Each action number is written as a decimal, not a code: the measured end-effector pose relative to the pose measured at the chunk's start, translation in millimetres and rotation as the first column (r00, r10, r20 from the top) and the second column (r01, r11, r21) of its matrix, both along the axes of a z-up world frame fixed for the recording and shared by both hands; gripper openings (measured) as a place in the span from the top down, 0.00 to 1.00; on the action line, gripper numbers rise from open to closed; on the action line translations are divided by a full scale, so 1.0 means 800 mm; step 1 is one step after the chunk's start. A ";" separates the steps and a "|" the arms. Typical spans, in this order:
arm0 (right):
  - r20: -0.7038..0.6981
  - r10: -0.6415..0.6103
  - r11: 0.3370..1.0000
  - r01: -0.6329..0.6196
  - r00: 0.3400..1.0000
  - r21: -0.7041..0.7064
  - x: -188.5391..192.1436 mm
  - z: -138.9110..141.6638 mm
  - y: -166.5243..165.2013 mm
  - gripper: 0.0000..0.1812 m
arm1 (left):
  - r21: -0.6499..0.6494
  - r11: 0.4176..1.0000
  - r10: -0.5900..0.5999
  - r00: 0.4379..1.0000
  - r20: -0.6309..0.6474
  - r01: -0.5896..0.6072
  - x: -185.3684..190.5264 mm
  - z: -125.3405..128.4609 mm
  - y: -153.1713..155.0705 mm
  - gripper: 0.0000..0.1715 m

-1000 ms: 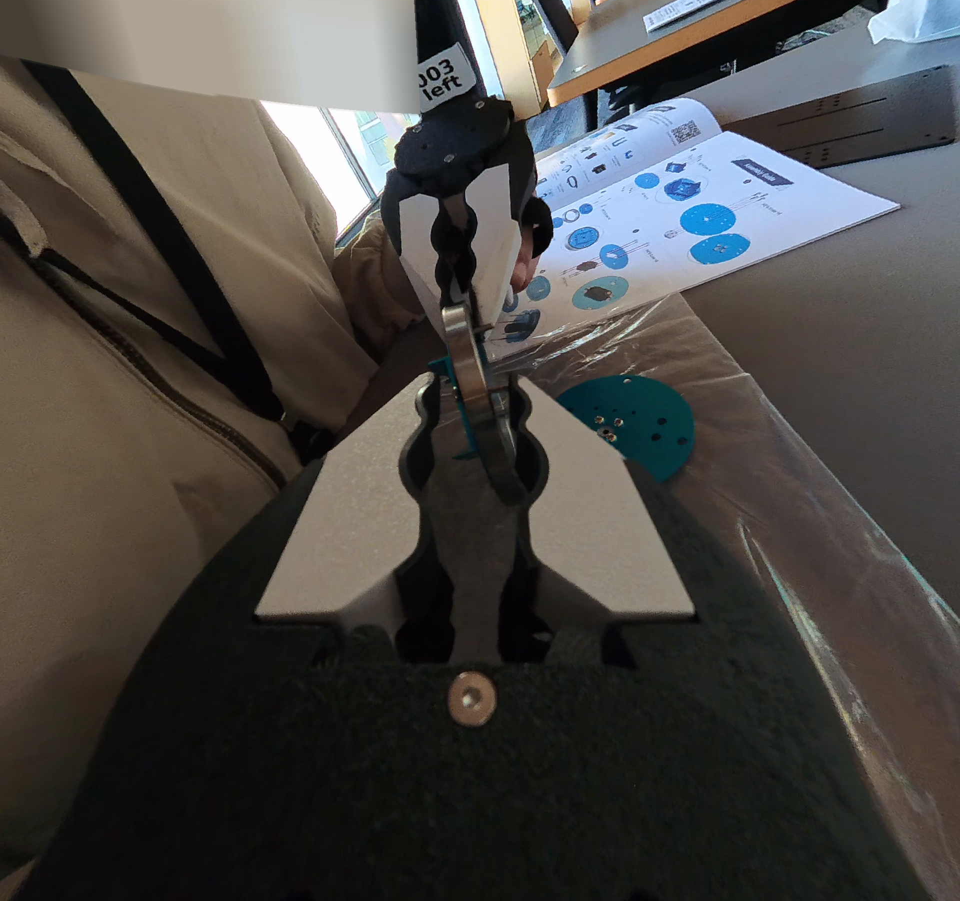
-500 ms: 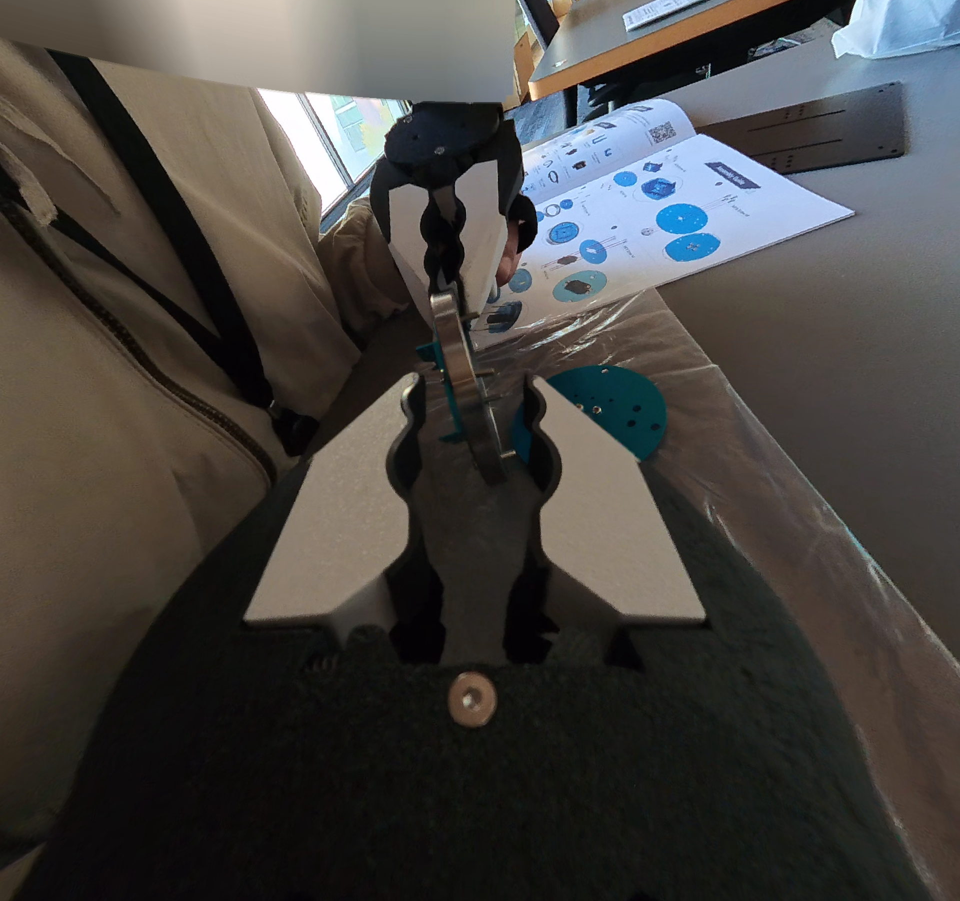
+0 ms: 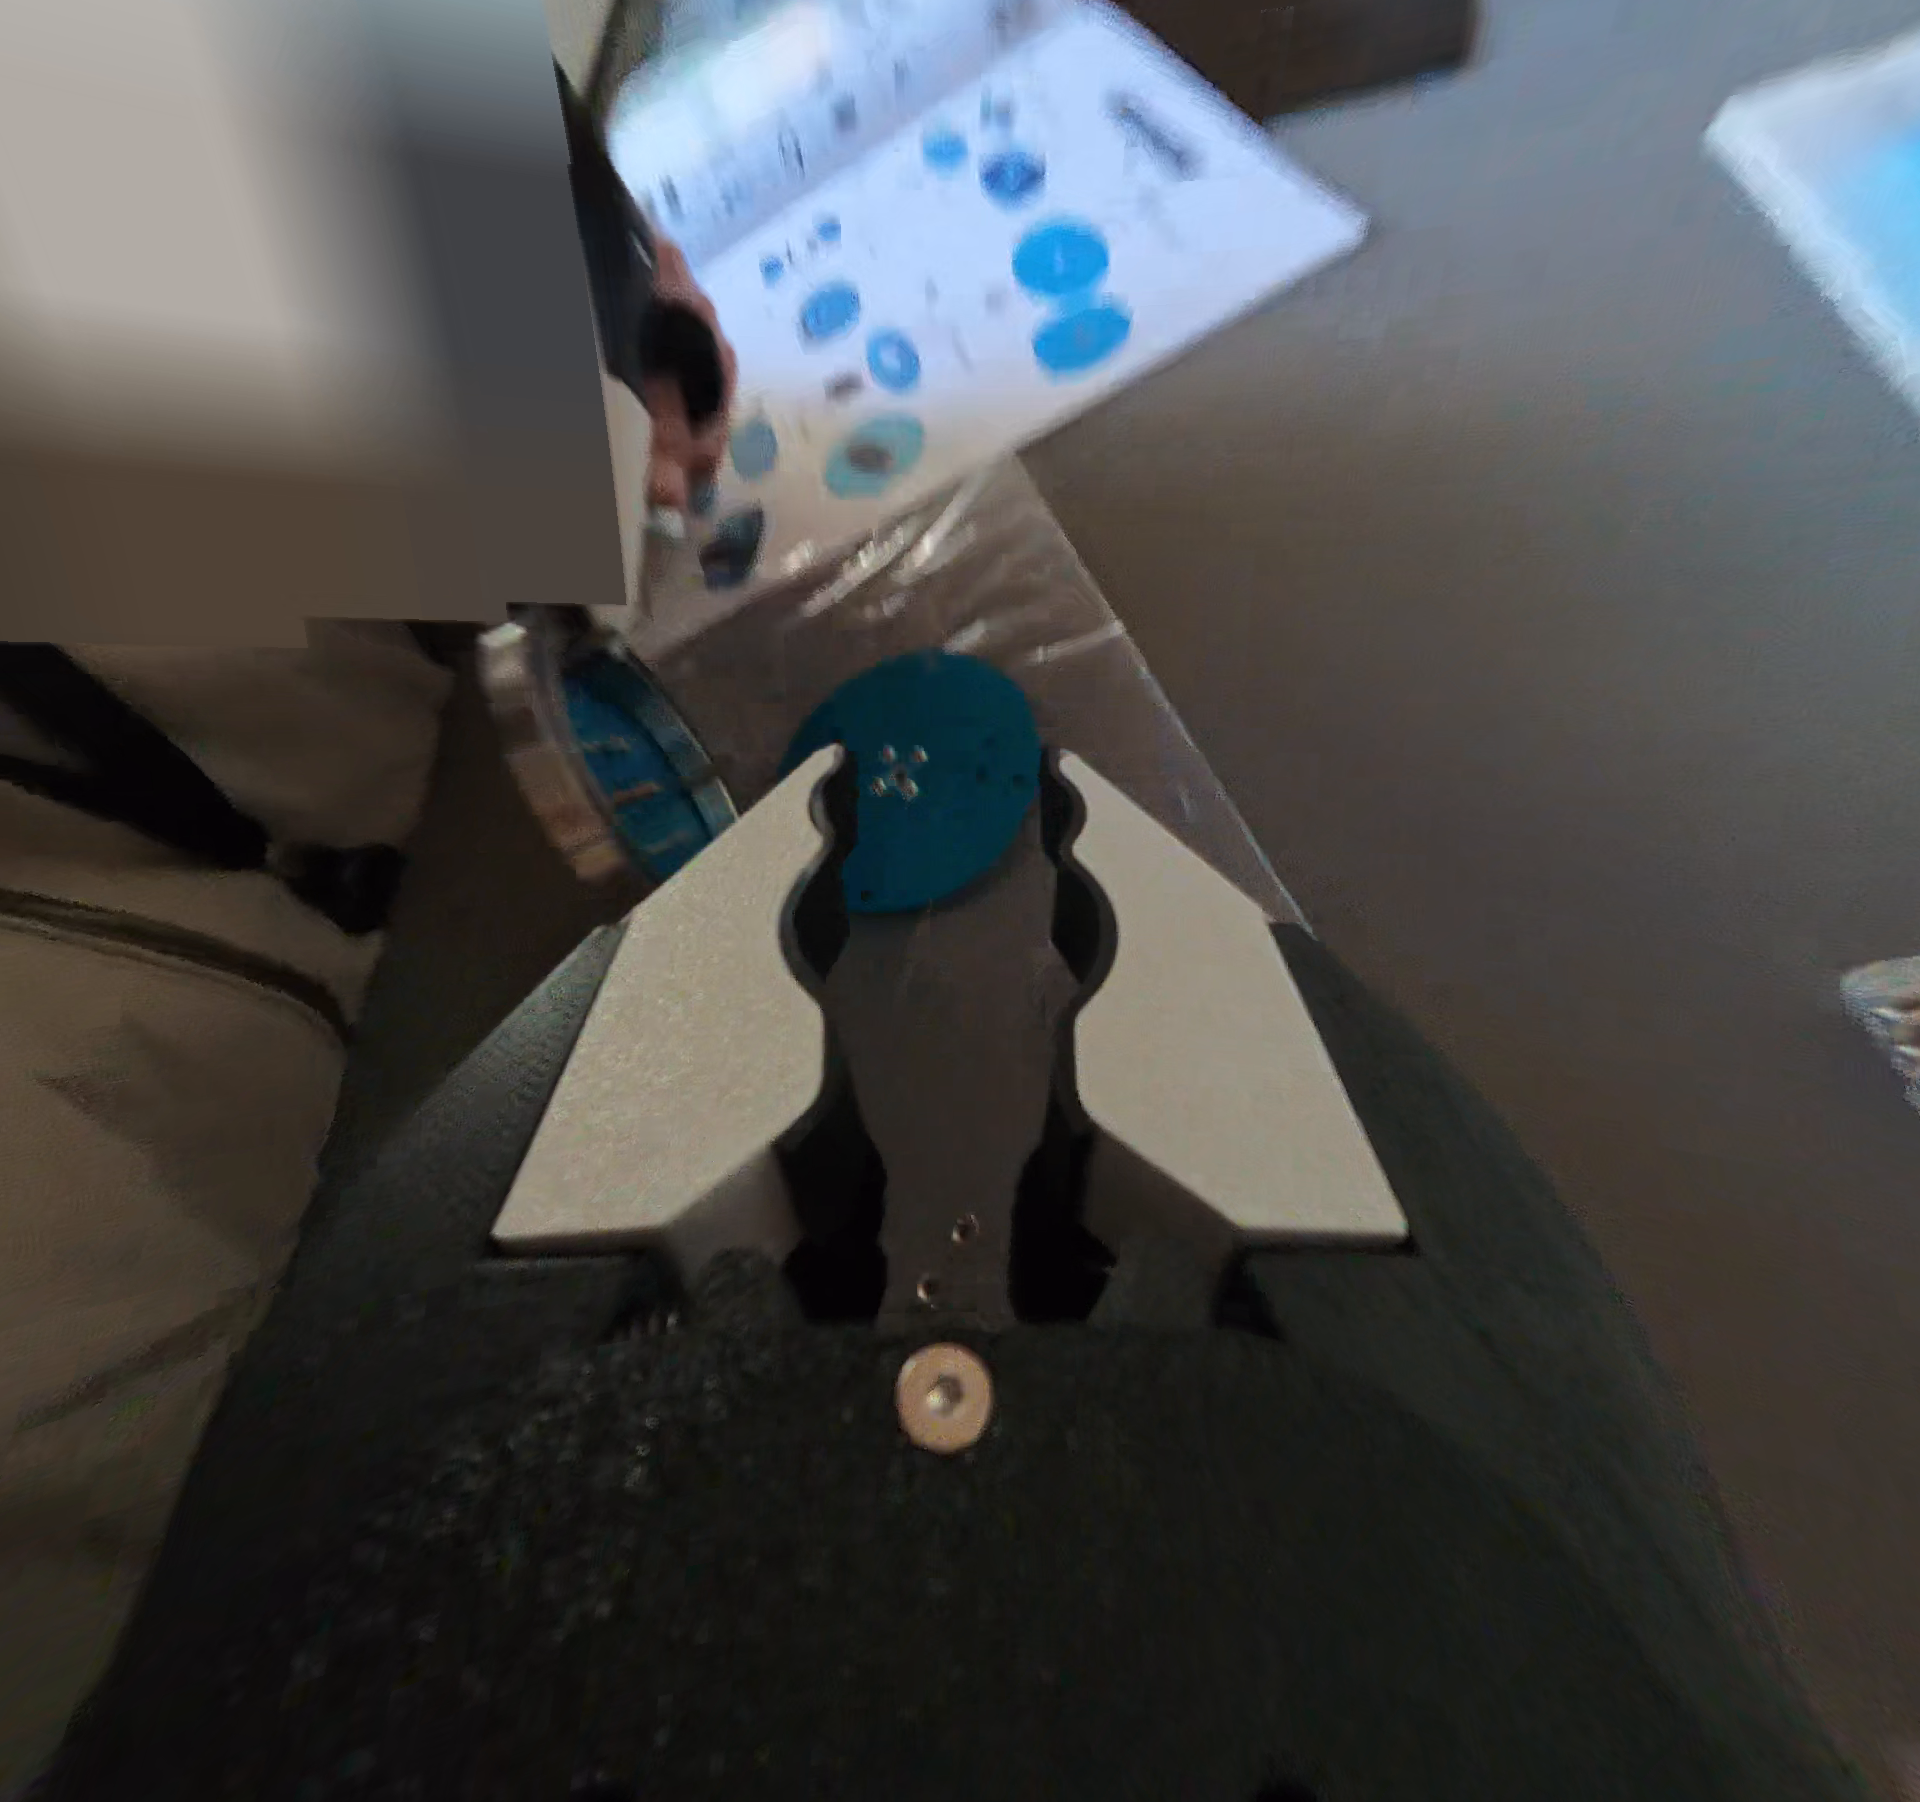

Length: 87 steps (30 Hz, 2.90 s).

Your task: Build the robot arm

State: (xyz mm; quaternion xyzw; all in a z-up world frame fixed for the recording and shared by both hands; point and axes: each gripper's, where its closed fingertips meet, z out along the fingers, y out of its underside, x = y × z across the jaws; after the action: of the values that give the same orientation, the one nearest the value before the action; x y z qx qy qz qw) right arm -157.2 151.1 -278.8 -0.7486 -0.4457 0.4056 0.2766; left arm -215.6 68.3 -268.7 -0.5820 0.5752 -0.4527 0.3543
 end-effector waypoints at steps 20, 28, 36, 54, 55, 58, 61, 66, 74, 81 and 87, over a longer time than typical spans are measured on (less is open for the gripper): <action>0.153 0.133 0.949 -0.081 0.979 -0.305 -0.018 -0.068 -0.012 0.97 | -0.013 1.000 0.008 1.000 0.004 -0.008 -0.004 -0.002 0.001 0.94; 0.064 0.161 0.961 -0.141 0.985 -0.237 -0.023 -0.043 -0.016 1.00 | -0.017 1.000 0.008 1.000 0.004 -0.008 -0.004 -0.002 0.000 0.94; 0.050 0.223 0.973 -0.219 0.974 -0.070 -0.025 -0.016 -0.023 1.00 | -0.025 1.000 0.008 1.000 0.005 -0.008 -0.004 -0.002 0.001 0.94; -0.037 0.030 0.996 -0.032 0.999 -0.078 -0.010 -0.033 -0.008 0.84 | -0.024 0.999 0.024 1.000 0.007 -0.023 -0.008 -0.005 0.001 0.94; -0.013 0.042 0.993 -0.043 0.999 -0.107 -0.012 -0.039 -0.011 0.83 | -0.021 0.999 0.026 1.000 0.008 -0.026 -0.008 -0.005 0.001 0.94; 0.063 0.045 0.987 -0.035 0.997 -0.158 -0.016 -0.056 -0.008 0.80 | -0.021 0.999 0.026 1.000 0.009 -0.026 -0.008 -0.005 0.001 0.94; 0.067 0.074 0.975 -0.058 0.995 -0.215 -0.026 -0.054 -0.014 0.75 | -0.011 1.000 0.022 1.000 0.009 -0.021 -0.008 -0.005 -0.001 0.94; 0.110 0.166 0.918 -0.113 0.980 -0.380 -0.043 -0.051 -0.027 0.75 | -0.028 0.999 0.015 1.000 0.014 -0.014 -0.009 -0.006 -0.001 0.94; 0.063 0.312 0.750 -0.206 0.948 -0.628 -0.052 -0.041 -0.043 0.81 | -0.035 0.999 -0.010 1.000 0.000 0.010 -0.009 -0.008 -0.005 0.94; 0.251 0.190 0.837 -0.023 0.949 -0.547 -0.047 -0.052 -0.015 0.78 | -0.028 1.000 -0.014 1.000 -0.013 0.014 -0.008 -0.011 -0.006 0.94; 0.222 0.186 0.810 -0.021 0.957 -0.587 -0.064 -0.048 -0.033 0.74 | -0.081 0.997 -0.021 1.000 -0.019 0.020 -0.007 -0.012 -0.004 0.94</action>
State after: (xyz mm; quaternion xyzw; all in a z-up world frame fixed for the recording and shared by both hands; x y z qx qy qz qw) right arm -208.2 125.0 -317.4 -0.8194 -0.3751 0.4306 -0.0496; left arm -221.5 65.3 -278.1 -0.5945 0.5659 -0.4732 0.3201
